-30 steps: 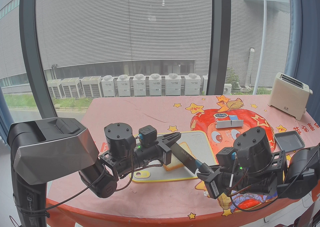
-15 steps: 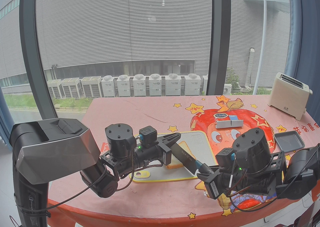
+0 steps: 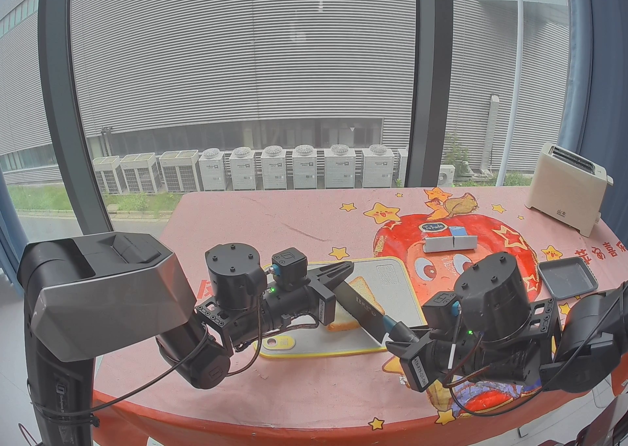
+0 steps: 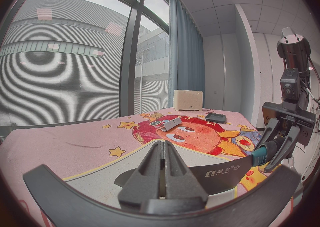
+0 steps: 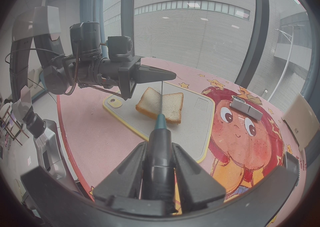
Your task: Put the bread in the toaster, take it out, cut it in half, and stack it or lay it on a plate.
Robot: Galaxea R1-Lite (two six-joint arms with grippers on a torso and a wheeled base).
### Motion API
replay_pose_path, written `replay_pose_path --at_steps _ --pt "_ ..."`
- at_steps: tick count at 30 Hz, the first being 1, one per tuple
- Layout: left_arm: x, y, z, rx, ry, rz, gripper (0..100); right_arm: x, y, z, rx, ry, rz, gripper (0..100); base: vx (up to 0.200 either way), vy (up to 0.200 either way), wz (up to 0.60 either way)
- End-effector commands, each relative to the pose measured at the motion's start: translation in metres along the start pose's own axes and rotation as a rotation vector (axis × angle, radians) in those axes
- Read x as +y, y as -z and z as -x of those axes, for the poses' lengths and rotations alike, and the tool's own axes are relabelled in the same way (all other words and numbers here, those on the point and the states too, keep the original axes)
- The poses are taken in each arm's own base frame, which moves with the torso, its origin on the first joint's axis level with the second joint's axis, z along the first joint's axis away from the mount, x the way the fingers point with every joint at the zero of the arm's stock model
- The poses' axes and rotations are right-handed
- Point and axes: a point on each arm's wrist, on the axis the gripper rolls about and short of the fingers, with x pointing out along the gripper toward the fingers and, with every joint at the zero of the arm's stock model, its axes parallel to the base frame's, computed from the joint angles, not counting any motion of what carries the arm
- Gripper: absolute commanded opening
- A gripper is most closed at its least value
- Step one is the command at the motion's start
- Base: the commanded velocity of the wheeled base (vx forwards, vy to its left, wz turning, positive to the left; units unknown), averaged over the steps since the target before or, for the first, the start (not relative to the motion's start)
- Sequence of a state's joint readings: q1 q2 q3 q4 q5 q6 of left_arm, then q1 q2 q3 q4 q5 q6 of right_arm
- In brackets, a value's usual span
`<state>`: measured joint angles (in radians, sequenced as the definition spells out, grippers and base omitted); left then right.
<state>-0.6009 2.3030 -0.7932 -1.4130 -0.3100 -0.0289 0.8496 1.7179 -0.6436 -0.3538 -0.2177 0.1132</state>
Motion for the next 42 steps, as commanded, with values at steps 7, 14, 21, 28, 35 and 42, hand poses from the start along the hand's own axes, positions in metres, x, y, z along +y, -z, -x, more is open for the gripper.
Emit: replay_pose_path --at_steps 7,14,21,28,35,42 --pt "0.002 0.007 0.002 0.024 -0.006 0.01 0 0.0 -0.003 0.002 -0.014 -0.002 -0.002 0 0.0 0.0 0.0" --pt "0.0 0.001 0.0 0.003 0.002 0.003 0 0.0 0.003 -0.003 0.015 0.002 0.005 0 0.0 0.0 0.0" --pt "-0.002 -0.003 -0.001 -0.01 0.007 -0.002 0 0.0 0.003 -0.002 0.014 0.002 0.004 0 0.0 0.0 0.0" --pt "0.0 0.0 0.003 0.01 -0.003 0.005 0 0.0 -0.003 0.002 -0.016 -0.002 -0.004 0 0.0 0.0 0.0" --pt "0.0 0.001 0.002 0.013 -0.002 0.005 0 0.0 0.0 0.003 -0.008 -0.001 0.0 0 0.0 0.0 0.0" --pt "-0.001 -0.005 0.001 -0.007 0.005 -0.001 0 0.0 0.004 -0.003 0.023 0.003 0.008 0 0.0 0.0 0.0"
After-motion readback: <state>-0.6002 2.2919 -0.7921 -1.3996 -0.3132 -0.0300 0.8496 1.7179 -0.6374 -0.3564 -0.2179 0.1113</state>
